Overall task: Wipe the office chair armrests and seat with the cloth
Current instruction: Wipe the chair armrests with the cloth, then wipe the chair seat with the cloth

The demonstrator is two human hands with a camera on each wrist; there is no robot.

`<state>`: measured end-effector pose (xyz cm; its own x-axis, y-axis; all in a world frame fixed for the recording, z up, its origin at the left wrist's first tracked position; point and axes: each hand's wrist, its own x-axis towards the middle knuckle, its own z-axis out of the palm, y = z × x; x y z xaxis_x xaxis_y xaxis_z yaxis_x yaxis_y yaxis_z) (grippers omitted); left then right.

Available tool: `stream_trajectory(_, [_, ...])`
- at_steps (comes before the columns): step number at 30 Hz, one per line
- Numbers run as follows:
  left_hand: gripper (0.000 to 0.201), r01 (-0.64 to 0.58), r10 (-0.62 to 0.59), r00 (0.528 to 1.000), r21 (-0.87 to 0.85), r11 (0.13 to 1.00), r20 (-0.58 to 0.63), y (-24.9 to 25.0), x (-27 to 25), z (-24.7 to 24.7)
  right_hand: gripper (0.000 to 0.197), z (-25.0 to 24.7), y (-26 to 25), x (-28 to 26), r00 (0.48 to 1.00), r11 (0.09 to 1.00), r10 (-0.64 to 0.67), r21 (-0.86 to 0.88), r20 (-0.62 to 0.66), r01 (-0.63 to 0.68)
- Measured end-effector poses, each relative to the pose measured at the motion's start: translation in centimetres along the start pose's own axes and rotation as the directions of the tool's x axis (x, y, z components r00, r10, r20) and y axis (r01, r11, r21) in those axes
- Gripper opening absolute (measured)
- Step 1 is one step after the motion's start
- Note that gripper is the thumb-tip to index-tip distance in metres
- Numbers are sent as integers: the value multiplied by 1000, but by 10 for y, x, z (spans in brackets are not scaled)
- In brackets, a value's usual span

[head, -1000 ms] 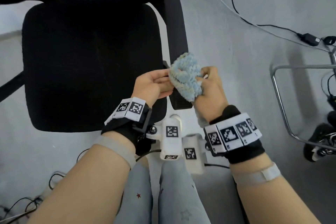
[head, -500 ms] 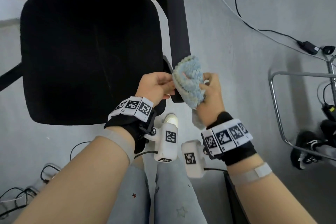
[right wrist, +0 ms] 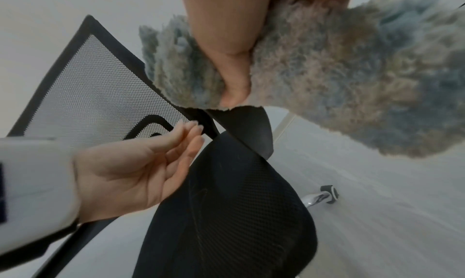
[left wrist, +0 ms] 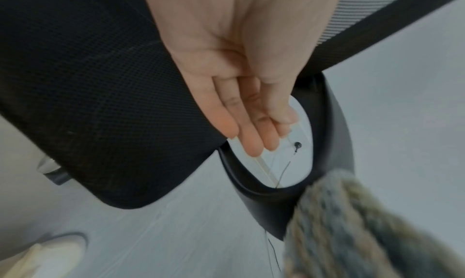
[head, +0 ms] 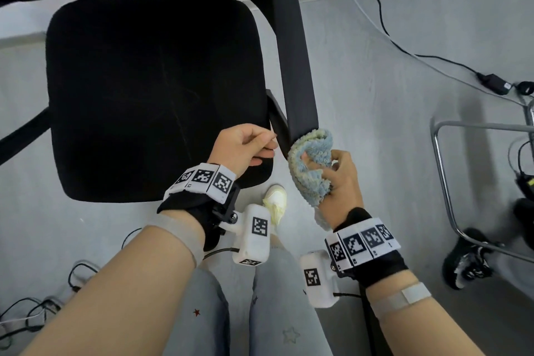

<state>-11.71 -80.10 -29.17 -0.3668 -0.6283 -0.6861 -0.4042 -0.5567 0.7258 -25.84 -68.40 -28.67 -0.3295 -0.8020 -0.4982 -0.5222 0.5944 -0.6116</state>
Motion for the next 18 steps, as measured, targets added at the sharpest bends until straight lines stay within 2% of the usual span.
stream_trajectory(1, [13,15,-15,1000,-4,1000,-17,-6,-2,-8,22,2,-3,-2,987,986,146,68,69,-151])
stream_trajectory(2, [13,32,-32,999,-4,999,-34,-13,-4,-17,22,9,3,-7,955,963,266,7,132,-269])
stream_trajectory(3, [14,48,-48,998,-6,999,-48,-20,-6,-27,21,16,11,-14,929,935,355,-46,107,-352])
stream_trajectory(5, [15,57,-56,996,3,998,-74,-34,-9,-54,12,30,22,-28,896,898,439,-61,66,-436])
stream_trajectory(6, [16,49,-47,995,20,999,-85,-40,-9,-70,5,36,19,-34,907,907,419,-66,47,-415])
stream_trajectory(8, [14,52,-43,991,73,996,-124,-55,-12,-107,24,57,5,-36,891,891,453,47,-24,-451])
stream_trajectory(9, [15,56,-39,987,108,993,-156,-62,-14,-126,28,69,-3,-35,877,873,480,106,-19,-475])
stream_trajectory(10, [21,66,-36,980,150,987,-195,-69,-15,-147,26,81,-13,-31,877,870,479,158,-41,-467])
stream_trajectory(12, [40,84,-7,958,256,963,-288,-80,-16,-191,8,105,-38,-20,872,858,487,212,-46,-468])
stream_trajectory(15, [64,110,69,904,385,916,-422,-92,-7,-249,19,143,-62,3,904,891,423,216,-68,-400])
stream_trajectory(18, [82,224,-4,866,382,897,-500,-107,12,-290,23,168,-77,27,911,912,389,200,-138,-359])
